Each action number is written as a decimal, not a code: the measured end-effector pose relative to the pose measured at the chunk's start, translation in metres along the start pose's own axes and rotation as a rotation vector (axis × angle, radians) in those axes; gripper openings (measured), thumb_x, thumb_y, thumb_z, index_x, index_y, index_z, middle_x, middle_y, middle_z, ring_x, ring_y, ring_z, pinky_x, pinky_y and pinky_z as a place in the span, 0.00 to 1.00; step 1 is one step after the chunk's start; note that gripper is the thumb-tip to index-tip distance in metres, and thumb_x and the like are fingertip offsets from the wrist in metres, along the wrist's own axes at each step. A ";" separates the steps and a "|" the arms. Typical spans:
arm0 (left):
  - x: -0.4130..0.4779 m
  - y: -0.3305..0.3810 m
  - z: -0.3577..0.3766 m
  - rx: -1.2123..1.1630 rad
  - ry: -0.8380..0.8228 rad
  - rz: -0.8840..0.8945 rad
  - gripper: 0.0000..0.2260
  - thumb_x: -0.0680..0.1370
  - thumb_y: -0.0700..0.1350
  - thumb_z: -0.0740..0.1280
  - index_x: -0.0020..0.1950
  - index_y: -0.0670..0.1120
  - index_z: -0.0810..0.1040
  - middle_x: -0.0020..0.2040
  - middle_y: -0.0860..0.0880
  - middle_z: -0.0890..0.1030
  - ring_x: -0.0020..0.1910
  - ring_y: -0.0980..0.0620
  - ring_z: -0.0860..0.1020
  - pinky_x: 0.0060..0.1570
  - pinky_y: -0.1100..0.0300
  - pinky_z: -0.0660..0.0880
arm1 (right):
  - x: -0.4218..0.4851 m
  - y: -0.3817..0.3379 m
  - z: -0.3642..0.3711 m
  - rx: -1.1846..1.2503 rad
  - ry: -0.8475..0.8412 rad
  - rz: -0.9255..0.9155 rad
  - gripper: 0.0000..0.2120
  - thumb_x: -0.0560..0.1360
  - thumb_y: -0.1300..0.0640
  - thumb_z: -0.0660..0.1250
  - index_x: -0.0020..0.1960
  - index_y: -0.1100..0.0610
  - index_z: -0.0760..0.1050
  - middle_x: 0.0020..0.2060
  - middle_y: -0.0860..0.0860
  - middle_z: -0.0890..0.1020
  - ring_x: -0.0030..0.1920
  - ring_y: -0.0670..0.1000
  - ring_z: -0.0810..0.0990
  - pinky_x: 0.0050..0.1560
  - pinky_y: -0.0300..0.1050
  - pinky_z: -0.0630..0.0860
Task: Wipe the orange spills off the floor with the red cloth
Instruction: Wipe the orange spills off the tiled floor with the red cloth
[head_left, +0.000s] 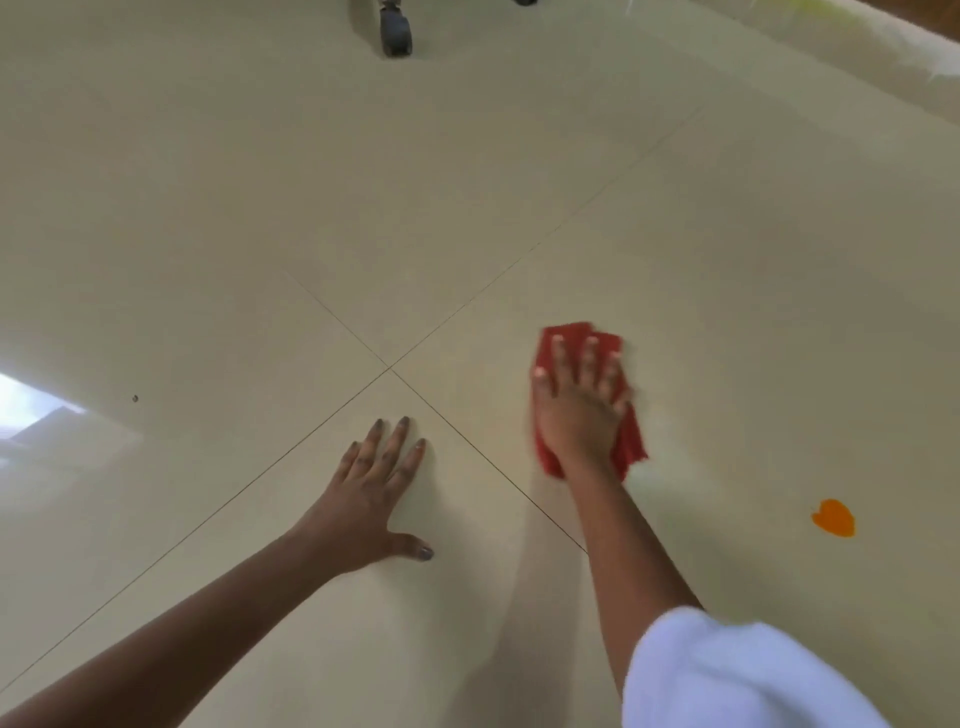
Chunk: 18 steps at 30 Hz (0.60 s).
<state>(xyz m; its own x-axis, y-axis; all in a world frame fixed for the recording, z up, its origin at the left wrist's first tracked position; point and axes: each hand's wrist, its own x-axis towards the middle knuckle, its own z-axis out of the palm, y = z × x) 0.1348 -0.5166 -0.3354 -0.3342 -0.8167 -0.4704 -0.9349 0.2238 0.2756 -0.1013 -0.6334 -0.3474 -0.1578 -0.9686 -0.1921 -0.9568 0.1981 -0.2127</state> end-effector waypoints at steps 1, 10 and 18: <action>0.000 0.000 0.001 -0.002 0.007 0.003 0.52 0.66 0.74 0.58 0.67 0.51 0.24 0.66 0.51 0.20 0.66 0.47 0.21 0.69 0.53 0.31 | -0.011 0.013 -0.001 0.032 0.043 0.095 0.26 0.80 0.41 0.45 0.76 0.42 0.45 0.77 0.51 0.46 0.76 0.58 0.43 0.72 0.63 0.44; 0.004 -0.002 0.004 -0.042 0.006 0.014 0.51 0.66 0.73 0.59 0.67 0.53 0.23 0.65 0.54 0.18 0.64 0.51 0.17 0.68 0.53 0.29 | -0.035 -0.076 0.025 -0.081 -0.018 -0.344 0.26 0.79 0.40 0.43 0.76 0.42 0.44 0.77 0.52 0.47 0.76 0.59 0.42 0.71 0.62 0.42; -0.030 -0.043 -0.010 -0.046 0.036 -0.130 0.57 0.64 0.70 0.66 0.73 0.46 0.31 0.71 0.49 0.26 0.69 0.48 0.25 0.72 0.50 0.35 | -0.134 -0.058 0.043 -0.061 0.097 -0.187 0.26 0.78 0.42 0.48 0.75 0.44 0.52 0.76 0.53 0.57 0.75 0.60 0.51 0.70 0.64 0.51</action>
<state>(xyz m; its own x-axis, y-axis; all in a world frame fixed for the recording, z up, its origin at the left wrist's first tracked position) 0.1868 -0.5071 -0.3243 -0.2057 -0.8558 -0.4746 -0.9632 0.0914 0.2526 -0.0141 -0.5084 -0.3504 0.0042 -0.9981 -0.0614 -0.9842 0.0068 -0.1769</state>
